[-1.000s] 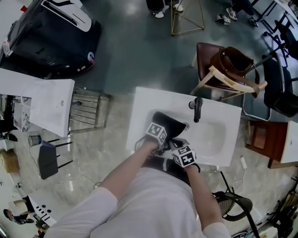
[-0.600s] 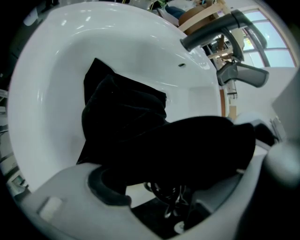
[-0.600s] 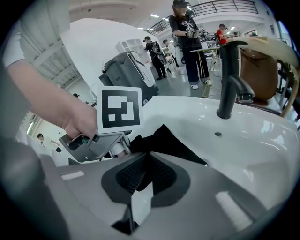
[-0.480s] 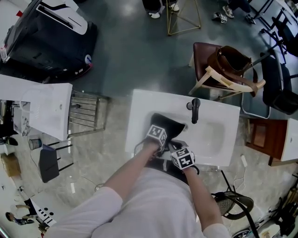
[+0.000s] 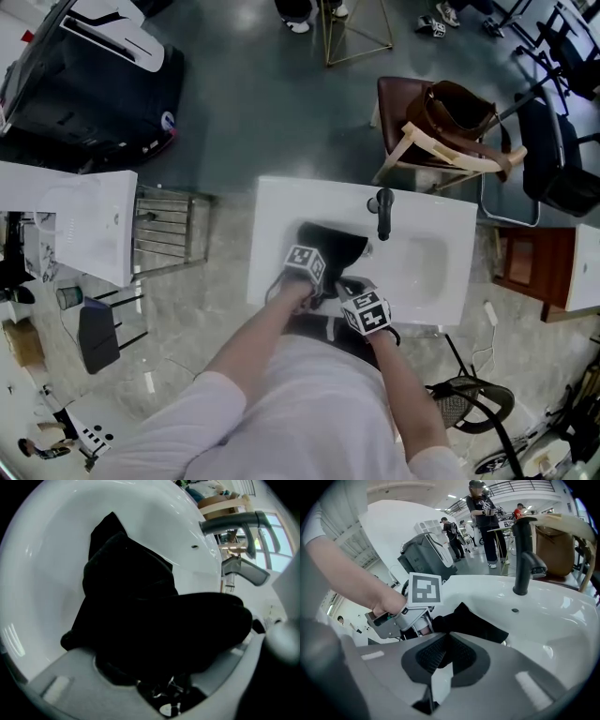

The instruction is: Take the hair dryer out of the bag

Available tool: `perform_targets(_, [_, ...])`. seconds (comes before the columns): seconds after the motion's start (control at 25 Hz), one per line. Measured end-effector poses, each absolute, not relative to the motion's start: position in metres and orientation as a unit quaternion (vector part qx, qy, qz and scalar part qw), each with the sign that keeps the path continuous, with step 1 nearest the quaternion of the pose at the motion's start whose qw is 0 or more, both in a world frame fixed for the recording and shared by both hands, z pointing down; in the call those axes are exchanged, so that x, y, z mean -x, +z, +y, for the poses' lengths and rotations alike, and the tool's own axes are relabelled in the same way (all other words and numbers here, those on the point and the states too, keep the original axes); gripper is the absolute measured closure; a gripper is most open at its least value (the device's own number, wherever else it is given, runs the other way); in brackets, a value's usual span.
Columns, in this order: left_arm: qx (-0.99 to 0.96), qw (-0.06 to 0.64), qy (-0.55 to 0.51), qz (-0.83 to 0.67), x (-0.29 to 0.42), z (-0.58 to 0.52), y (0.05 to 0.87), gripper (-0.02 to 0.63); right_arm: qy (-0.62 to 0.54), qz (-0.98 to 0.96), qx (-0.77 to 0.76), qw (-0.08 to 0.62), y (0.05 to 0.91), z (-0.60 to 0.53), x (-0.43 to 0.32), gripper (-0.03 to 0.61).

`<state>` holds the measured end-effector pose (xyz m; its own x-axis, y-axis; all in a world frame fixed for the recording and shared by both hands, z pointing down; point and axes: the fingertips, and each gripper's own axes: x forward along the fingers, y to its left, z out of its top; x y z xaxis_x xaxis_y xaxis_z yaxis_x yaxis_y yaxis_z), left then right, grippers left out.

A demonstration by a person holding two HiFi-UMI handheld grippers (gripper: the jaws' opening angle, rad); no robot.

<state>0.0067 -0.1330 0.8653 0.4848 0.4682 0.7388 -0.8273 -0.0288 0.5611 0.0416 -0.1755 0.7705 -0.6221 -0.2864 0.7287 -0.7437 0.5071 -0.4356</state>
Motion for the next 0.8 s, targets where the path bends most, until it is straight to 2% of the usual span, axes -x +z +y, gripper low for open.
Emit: perform_targets(0.8, [-0.570, 0.709, 0.382, -0.162, 0.001, -0.115, 0.806, 0.374, 0.308, -0.821, -0.347, 0.332, 0.773, -0.177, -0.061, 0.558])
